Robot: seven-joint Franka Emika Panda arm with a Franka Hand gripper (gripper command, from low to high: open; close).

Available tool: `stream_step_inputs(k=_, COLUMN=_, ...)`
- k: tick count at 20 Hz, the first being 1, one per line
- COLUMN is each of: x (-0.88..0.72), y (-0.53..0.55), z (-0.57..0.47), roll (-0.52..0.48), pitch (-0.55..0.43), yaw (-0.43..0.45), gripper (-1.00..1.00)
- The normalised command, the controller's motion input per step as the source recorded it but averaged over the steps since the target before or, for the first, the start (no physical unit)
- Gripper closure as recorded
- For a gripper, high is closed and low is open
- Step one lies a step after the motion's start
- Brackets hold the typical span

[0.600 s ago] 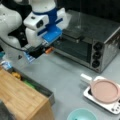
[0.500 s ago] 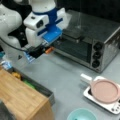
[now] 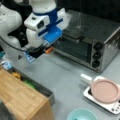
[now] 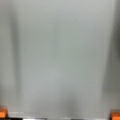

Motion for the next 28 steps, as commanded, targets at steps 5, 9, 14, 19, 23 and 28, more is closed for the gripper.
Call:
stream_step_inputs(k=5, x=0.32, y=-0.14, z=0.07, roll=-0.049, pitch=0.074, yaw=0.112, gripper=-1.00)
stream_step_inputs(k=9, x=0.39, y=-0.17, z=0.06, roll=-0.059, pitch=0.103, yaw=0.122, gripper=-1.00)
stream_step_inputs(k=14, x=0.48, y=-0.21, z=0.05, roll=-0.051, pitch=0.108, yaw=0.130, gripper=-1.00)
stream_step_inputs(k=19, x=0.53, y=-0.22, z=0.07, roll=-0.027, pitch=0.123, yaw=0.063, gripper=-1.00)
stream_step_inputs(k=23, x=0.55, y=-0.18, z=0.17, roll=0.007, pitch=0.141, yaw=0.033, gripper=-1.00)
stream_step_inputs(k=28, x=0.64, y=-0.14, z=0.19, roll=0.053, pitch=0.157, yaw=0.024, gripper=-1.00)
